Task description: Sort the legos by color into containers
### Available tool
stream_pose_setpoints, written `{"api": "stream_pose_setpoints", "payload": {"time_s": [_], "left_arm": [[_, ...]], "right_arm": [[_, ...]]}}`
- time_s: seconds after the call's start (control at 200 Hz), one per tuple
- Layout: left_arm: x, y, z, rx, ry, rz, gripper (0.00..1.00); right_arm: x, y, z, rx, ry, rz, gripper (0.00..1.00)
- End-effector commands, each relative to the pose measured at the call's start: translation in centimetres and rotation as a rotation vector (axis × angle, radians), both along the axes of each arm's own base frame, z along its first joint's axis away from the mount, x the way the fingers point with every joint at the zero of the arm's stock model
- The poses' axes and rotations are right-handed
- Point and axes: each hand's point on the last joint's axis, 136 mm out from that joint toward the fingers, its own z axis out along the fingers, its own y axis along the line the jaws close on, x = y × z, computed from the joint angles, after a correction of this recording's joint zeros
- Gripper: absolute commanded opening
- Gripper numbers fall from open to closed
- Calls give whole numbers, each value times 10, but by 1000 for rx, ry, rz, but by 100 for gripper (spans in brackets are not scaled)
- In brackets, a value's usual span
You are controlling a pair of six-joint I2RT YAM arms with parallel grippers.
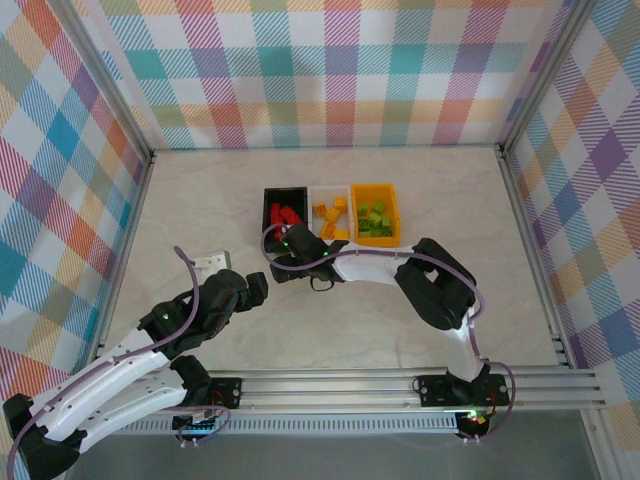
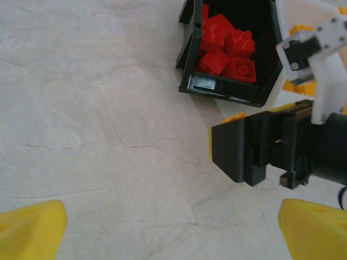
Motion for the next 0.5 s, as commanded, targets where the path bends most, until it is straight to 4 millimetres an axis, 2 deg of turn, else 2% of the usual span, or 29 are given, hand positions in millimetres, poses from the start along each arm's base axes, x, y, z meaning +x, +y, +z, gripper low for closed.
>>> {"api": "stream_pose_setpoints", "payload": {"time_s": [0.0,0.08,0.12,0.185,0.255,0.34,0.395,0.495], "left_arm": [[-1,8,-7,31,8,25,100],[-1,8,-9,32,11,25,100],[-1,8,-10,32,12,25,100],[-1,8,-9,30,11,24,100],[-1,8,-9,26,10,25,100],[0,6,-8,21,7,23,100],[0,6,-7,19,6,23,100],[1,4,-6,18,3,18,100]], "right_arm": [[6,-2,-11,-85,-14,-13,78],[7,-2,-13,-91,-12,-12,71],[7,-1,-12,-87,-12,-13,63],[6,-2,-7,-71,-19,-15,51],[4,-3,4,-40,-37,-13,42],[0,-8,22,-2,-53,-22,36],[-2,-15,41,26,-80,-34,35],[-2,-40,75,51,-141,-73,34]]}}
